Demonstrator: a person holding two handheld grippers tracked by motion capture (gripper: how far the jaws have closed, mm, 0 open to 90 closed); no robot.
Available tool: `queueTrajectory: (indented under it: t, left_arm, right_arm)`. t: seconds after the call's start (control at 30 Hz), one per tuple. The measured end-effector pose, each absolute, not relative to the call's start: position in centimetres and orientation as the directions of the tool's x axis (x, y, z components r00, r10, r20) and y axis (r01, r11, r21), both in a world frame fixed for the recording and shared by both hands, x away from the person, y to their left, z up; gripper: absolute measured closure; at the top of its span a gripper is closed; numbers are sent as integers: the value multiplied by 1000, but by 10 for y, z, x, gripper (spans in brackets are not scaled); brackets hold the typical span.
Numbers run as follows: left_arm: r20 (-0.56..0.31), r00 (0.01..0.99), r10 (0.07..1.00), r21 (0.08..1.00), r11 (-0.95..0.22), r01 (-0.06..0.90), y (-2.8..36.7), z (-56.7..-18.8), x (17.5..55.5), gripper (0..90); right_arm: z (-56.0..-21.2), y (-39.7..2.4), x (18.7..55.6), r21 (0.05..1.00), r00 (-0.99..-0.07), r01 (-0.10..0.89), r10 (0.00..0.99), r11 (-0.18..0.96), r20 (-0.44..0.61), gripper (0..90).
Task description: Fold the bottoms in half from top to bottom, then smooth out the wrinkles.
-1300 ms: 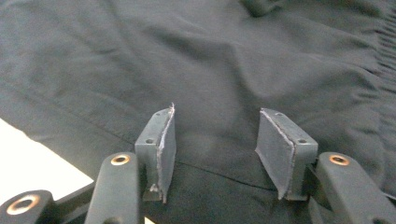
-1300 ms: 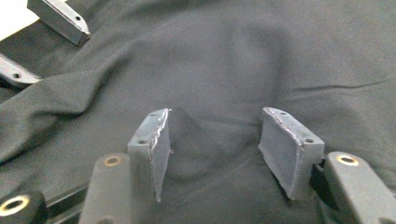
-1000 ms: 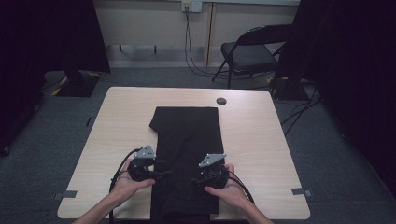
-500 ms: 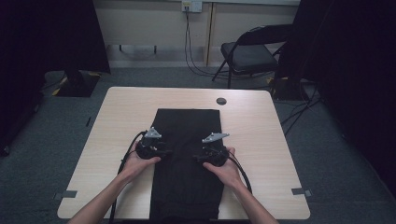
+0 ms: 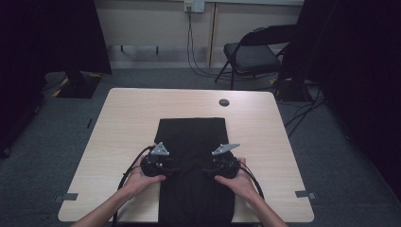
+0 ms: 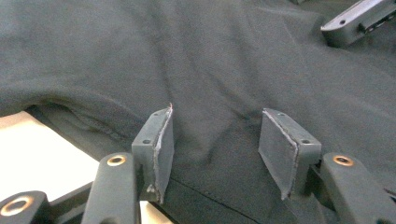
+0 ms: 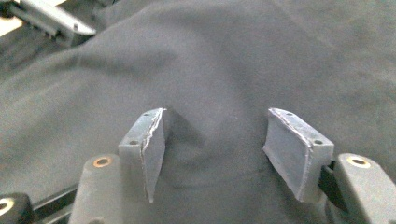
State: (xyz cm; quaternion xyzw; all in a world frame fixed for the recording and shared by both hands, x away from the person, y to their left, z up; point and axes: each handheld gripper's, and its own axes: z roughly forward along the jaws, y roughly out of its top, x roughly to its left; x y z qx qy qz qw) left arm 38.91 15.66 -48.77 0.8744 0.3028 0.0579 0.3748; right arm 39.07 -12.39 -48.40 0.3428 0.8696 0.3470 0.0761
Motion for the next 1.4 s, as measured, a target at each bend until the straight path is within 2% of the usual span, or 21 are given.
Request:
queueTrajectory:
  t: [0.13, 0.3, 0.53, 0.7, 0.77, 0.83, 0.9, 0.93, 0.97, 1.0, 1.17, 1.23, 1.4]
  left_arm:
    - [-126, 826, 550, 689, -550, 472, 154, -487, 376, 454]
    - [-178, 821, 542, 675, -540, 503, 154, -486, 357, 453]
    - [-221, 816, 535, 670, -525, 525, 160, -482, 359, 444]
    - [-197, 792, 578, 729, -453, 513, 173, -463, 379, 441]
    - [-172, 770, 615, 747, -429, 509, 181, -458, 399, 434]
    - [-182, 743, 644, 747, -401, 531, 188, -458, 420, 432]
    - [-169, 711, 682, 742, -387, 548, 194, -459, 439, 415]
    - [-179, 683, 708, 762, -340, 552, 199, -461, 448, 401]
    - [-223, 656, 721, 746, -306, 591, 204, -463, 461, 396]
    - [-227, 633, 740, 743, -288, 604, 206, -466, 468, 365]
    - [-190, 612, 768, 722, -313, 616, 207, -472, 494, 309]
    - [-188, 606, 773, 719, -311, 621, 207, -473, 499, 302]
    - [-162, 610, 776, 695, -349, 629, 197, -487, 506, 273]
  right_arm:
    - [-485, -131, 366, 668, -766, 529, 632, 523, 113, 374]
    - [-484, -134, 341, 656, -784, 519, 610, 548, 111, 374]
    - [-480, -133, 333, 644, -788, 525, 604, 557, 119, 360]
    - [-461, -150, 359, 714, -729, 528, 676, 459, 104, 346]
    - [-453, -158, 384, 724, -685, 550, 721, 416, 107, 306]
    - [-450, -163, 405, 730, -653, 550, 754, 406, 72, 282]
    - [-450, -169, 425, 726, -614, 578, 784, 371, 88, 229]
    - [-452, -173, 436, 721, -591, 597, 801, 351, 99, 217]
    - [-454, -177, 446, 716, -565, 613, 819, 333, 103, 208]
    - [-458, -181, 456, 712, -538, 632, 834, 305, 121, 206]
    - [-476, -180, 485, 673, -522, 668, 845, 318, 119, 181]
    - [-480, -178, 492, 689, -505, 660, 856, 300, 112, 202]
    - [-491, -179, 500, 694, -497, 664, 857, 277, 135, 174]
